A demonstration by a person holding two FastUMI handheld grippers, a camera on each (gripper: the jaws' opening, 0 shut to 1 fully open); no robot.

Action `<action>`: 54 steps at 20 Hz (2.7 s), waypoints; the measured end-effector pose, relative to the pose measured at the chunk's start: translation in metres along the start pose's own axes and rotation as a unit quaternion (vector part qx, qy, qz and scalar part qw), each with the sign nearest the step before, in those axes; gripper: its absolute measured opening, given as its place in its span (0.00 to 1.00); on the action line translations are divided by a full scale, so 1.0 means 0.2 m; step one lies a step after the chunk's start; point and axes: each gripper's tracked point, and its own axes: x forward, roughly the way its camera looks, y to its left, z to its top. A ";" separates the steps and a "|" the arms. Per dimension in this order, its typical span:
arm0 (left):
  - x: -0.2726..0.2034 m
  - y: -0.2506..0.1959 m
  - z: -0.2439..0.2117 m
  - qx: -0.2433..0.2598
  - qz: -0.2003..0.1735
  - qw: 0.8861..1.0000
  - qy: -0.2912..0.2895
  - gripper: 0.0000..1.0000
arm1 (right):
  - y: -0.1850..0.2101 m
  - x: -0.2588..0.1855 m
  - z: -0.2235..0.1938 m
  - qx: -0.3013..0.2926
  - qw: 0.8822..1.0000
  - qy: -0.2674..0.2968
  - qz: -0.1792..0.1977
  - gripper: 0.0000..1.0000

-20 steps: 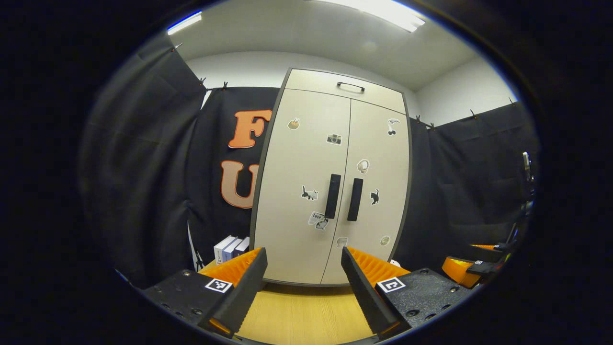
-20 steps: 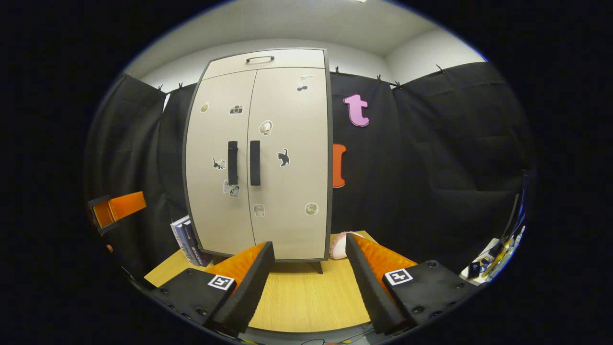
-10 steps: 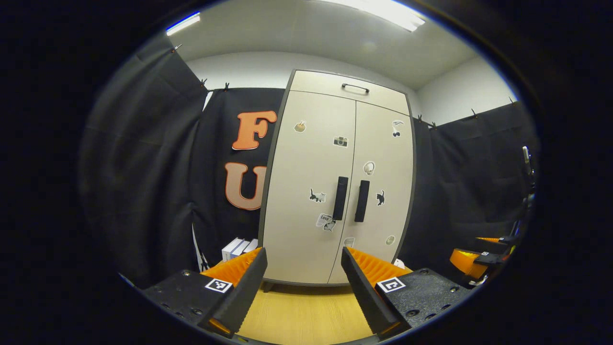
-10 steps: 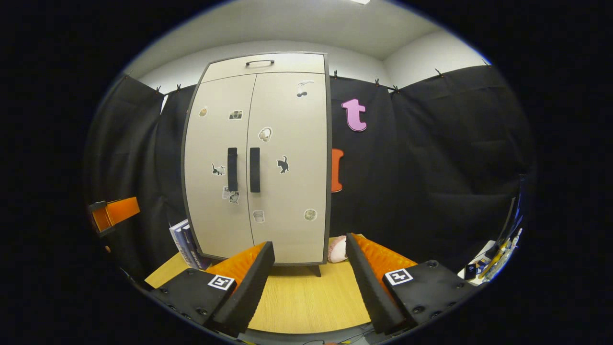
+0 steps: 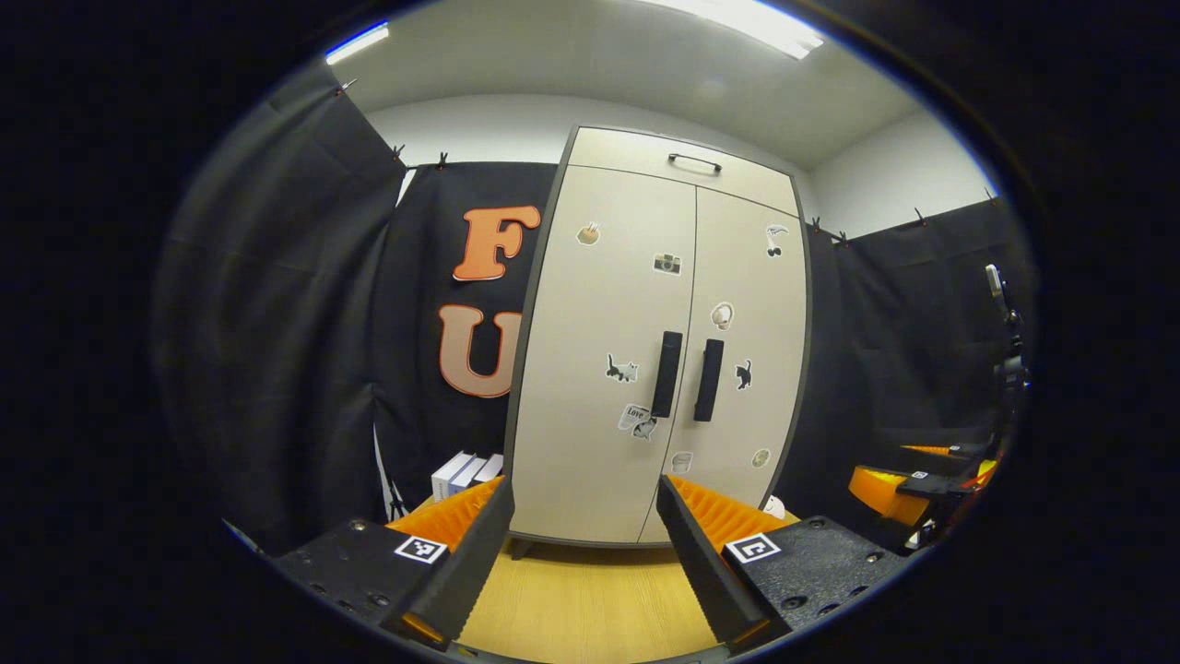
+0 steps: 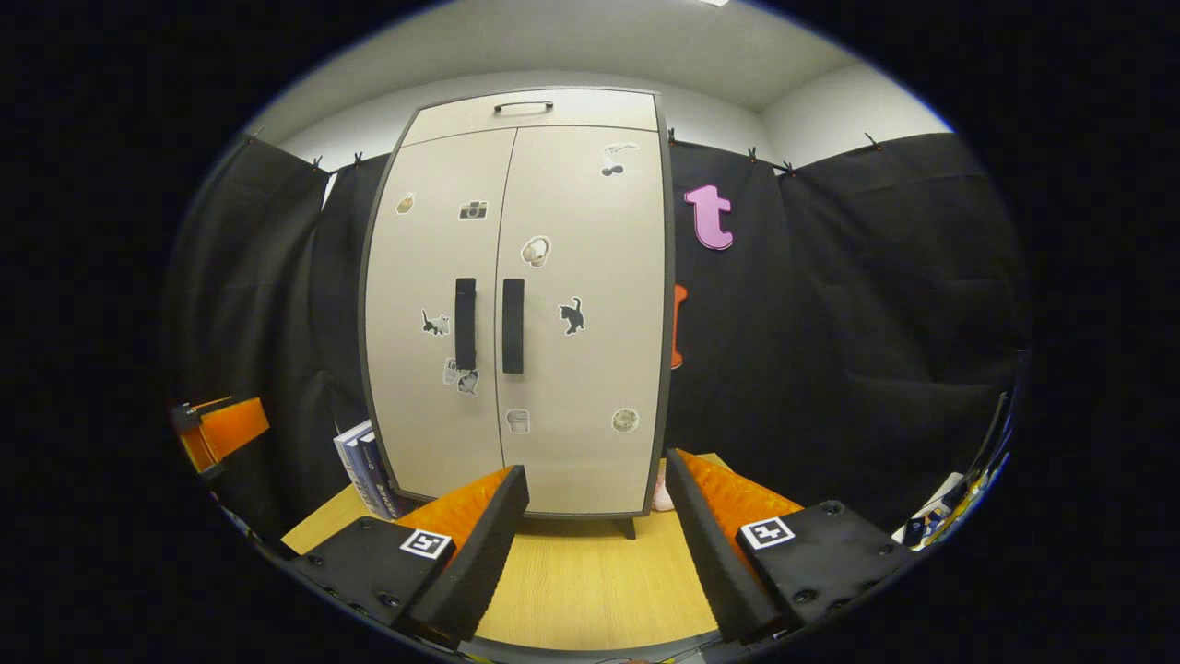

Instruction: Open the right door of the double-door shoe cabinet with the right hand, and open the left door with the left hand.

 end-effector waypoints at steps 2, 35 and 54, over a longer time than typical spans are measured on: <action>0.02 0.02 -0.01 0.005 0.001 1.000 0.004 0.94 | 0.06 0.09 0.03 -0.002 1.000 -0.001 0.007 0.94; 0.32 0.42 -0.13 0.002 0.037 0.999 0.032 0.95 | 0.50 1.36 0.42 0.037 0.999 -0.002 0.014 0.74; 0.18 0.33 -0.07 0.010 0.036 0.999 0.024 0.95 | 0.49 1.25 0.39 0.036 0.998 0.023 0.040 0.23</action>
